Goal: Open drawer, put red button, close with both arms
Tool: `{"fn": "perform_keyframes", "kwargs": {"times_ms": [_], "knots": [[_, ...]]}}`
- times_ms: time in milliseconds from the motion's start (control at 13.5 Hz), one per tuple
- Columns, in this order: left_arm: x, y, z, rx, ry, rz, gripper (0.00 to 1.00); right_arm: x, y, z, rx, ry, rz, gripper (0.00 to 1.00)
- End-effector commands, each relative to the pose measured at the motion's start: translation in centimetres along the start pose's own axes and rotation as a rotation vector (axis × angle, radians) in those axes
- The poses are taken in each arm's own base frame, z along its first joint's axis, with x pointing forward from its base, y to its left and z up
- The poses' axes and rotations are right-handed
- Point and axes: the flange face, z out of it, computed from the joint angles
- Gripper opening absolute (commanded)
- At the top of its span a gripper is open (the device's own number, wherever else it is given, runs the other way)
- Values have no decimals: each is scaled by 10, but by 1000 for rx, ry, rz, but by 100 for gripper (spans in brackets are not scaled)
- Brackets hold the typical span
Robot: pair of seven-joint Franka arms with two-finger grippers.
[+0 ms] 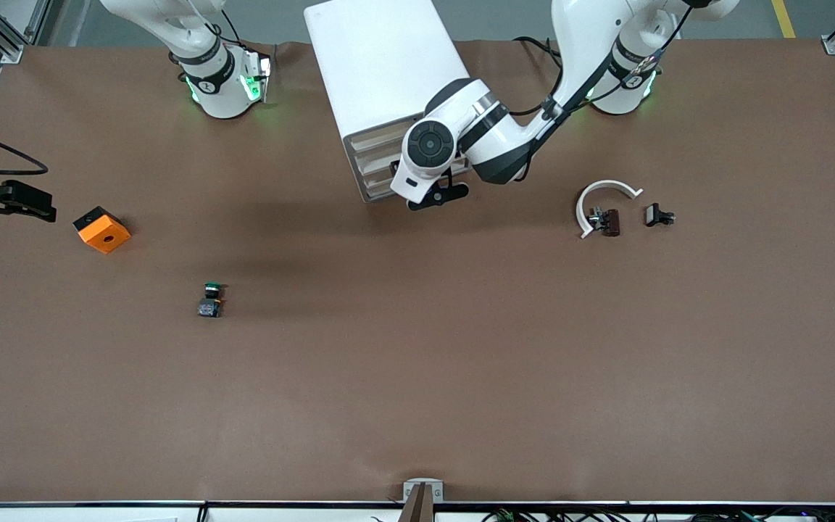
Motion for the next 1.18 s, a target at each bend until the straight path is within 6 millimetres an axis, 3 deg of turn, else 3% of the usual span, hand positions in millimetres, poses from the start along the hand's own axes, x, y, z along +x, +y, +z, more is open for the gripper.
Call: {"fn": "perform_keyframes", "kwargs": {"times_ms": [0,148,296,444,739,887,1109], "knots": [[0,2,-3,-13,-30,-16,100,-8,3,-1,7,-43,8,100],[14,-2,-19,-35,-6,-30,100,-11,6,-1,10,-54,14,100],[61,-16,-63,-101,48,-94,100,-15,11,0,63,-69,20,100],[99,-40,-117,-135,126,-140,100,-23,31,-5,126,-51,35,100],[181,-137,-237,-199,283,-290,100,-30,30,-5,109,-95,38,100],[211,-199,-279,-227,353,-357,100,-39,34,-18,77,-64,55,100],[234,-281,-326,-224,442,-309,100,-45,39,-27,74,-25,66,100]]}}
